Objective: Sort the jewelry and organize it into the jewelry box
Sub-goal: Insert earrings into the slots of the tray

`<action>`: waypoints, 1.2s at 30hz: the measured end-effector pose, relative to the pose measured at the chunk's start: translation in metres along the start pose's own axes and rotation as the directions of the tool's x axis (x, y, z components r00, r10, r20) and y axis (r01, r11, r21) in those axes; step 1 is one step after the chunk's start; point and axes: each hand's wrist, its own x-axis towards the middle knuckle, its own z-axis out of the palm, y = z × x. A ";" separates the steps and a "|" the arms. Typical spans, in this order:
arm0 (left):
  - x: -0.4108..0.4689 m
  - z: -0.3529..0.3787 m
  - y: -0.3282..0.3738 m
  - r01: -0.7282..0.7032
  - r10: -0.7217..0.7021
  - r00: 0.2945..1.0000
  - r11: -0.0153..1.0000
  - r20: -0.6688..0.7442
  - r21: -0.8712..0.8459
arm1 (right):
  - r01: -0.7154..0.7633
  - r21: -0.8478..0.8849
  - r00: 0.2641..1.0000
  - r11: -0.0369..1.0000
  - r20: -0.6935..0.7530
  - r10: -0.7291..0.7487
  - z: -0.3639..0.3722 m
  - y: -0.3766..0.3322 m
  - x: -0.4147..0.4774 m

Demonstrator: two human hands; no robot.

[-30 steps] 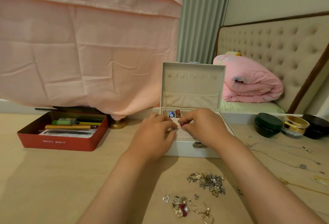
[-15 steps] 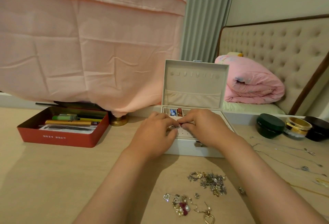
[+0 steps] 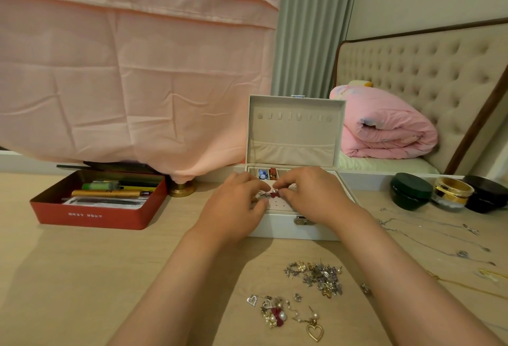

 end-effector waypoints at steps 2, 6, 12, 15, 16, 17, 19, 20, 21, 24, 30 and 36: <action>-0.003 -0.005 0.004 0.012 -0.012 0.999 1.000 -0.031 -0.015 | 0.014 -0.024 1.000 1.000 0.018 -0.014 -0.001 -0.001 -0.003; -0.014 -0.022 0.016 -0.004 0.000 0.998 0.998 -0.065 -0.068 | 0.086 -0.008 0.996 0.996 -0.019 -0.086 -0.019 -0.012 -0.013; -0.048 -0.045 0.034 0.085 -0.054 0.972 0.988 0.229 -0.131 | 0.136 0.088 0.890 0.987 0.427 -0.161 -0.049 -0.042 -0.045; -0.068 -0.046 0.036 0.159 -0.079 0.919 0.971 0.387 -0.179 | 0.084 0.056 0.741 0.995 0.664 -0.100 -0.046 -0.053 -0.061; -0.074 -0.046 0.036 0.180 -0.082 0.899 0.964 0.430 -0.194 | 0.085 0.034 0.702 0.996 0.707 -0.084 -0.044 -0.057 -0.065; -0.078 -0.046 0.035 0.189 -0.079 0.883 0.962 0.462 -0.197 | 0.093 0.010 0.677 0.996 0.732 -0.071 -0.042 -0.060 -0.068; -0.084 -0.047 0.034 0.171 -0.069 0.864 0.972 0.499 -0.163 | 0.117 -0.034 0.651 0.993 0.757 -0.051 -0.037 -0.066 -0.073; -0.086 -0.049 0.034 0.147 -0.063 0.864 0.981 0.500 -0.130 | 0.131 -0.046 0.642 0.990 0.765 -0.049 -0.034 -0.069 -0.074; -0.087 -0.051 0.033 0.123 -0.060 0.869 0.988 0.491 -0.097 | 0.145 -0.054 0.633 0.988 0.772 -0.051 -0.031 -0.071 -0.076; -0.088 -0.056 0.029 0.112 -0.069 0.883 0.992 0.463 -0.065 | 0.169 -0.079 0.627 0.983 0.777 -0.046 -0.022 -0.076 -0.079; -0.094 -0.046 0.024 0.184 -0.098 0.877 0.973 0.471 -0.139 | 0.147 -0.031 0.653 0.989 0.754 -0.073 -0.018 -0.067 -0.075; -0.093 -0.042 0.021 0.277 -0.140 0.912 0.904 0.387 -0.326 | 0.025 0.170 0.702 0.985 0.698 -0.139 -0.023 -0.038 -0.059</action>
